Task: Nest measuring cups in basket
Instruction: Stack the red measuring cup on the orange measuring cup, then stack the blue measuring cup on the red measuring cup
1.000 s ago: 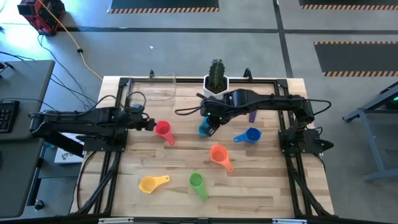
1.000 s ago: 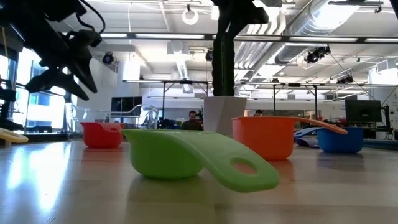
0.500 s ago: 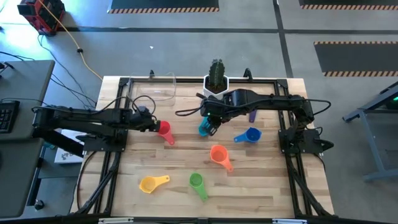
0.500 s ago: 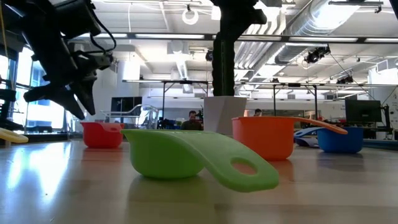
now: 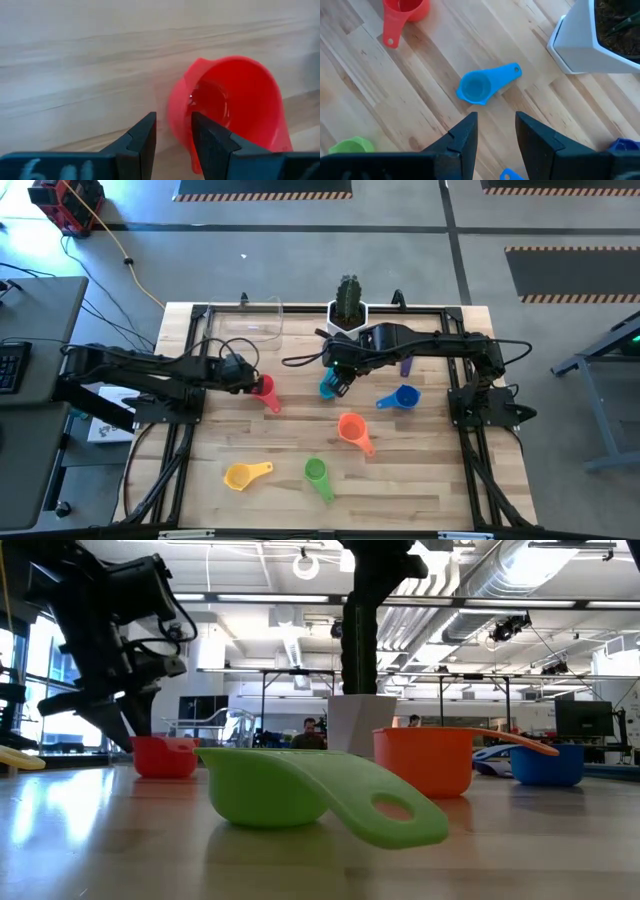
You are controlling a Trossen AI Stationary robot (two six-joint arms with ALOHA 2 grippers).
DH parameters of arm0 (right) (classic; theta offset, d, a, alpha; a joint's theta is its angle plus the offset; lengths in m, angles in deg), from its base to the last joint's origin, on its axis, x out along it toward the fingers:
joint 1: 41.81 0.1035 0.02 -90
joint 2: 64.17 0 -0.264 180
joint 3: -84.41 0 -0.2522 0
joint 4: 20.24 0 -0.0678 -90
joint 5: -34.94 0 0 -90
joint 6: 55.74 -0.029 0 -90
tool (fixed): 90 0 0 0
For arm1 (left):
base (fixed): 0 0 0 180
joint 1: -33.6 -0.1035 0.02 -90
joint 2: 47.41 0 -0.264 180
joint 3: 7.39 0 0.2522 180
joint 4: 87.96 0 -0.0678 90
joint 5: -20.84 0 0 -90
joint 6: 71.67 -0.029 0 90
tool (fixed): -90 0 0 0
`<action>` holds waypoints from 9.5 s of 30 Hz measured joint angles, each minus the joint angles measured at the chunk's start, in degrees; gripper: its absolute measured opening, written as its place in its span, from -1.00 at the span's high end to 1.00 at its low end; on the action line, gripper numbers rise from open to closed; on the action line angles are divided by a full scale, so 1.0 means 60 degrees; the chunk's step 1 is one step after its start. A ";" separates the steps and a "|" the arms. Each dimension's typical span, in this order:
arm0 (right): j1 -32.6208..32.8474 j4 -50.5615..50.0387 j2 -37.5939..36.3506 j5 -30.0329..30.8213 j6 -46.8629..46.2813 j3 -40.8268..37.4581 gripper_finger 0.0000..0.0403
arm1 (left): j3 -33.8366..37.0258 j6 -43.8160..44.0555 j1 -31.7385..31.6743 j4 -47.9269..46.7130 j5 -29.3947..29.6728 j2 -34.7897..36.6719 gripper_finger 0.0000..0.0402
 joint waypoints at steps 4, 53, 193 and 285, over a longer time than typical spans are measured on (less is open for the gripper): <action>0.0000 0.0000 0.0000 0.0000 0.0000 0.0000 0.38 | 0.0000 -0.0041 0.0004 0.0278 -0.0002 -0.0101 0.50; 0.1277 0.2281 0.0000 -0.0920 -0.2716 -0.0011 0.38 | -0.3586 -0.3401 0.1923 -0.1148 -0.0154 -0.0095 0.98; 0.1019 -0.0849 0.0792 -0.0624 0.3038 -0.0157 1.00 | -0.6339 -0.6895 0.2563 -0.0090 -0.0478 -0.1802 0.39; 0.1012 0.7649 -0.3191 -0.2395 -0.1446 -0.8669 0.60 | -0.6349 -0.7482 0.2034 -0.0097 -0.0383 -0.1802 0.39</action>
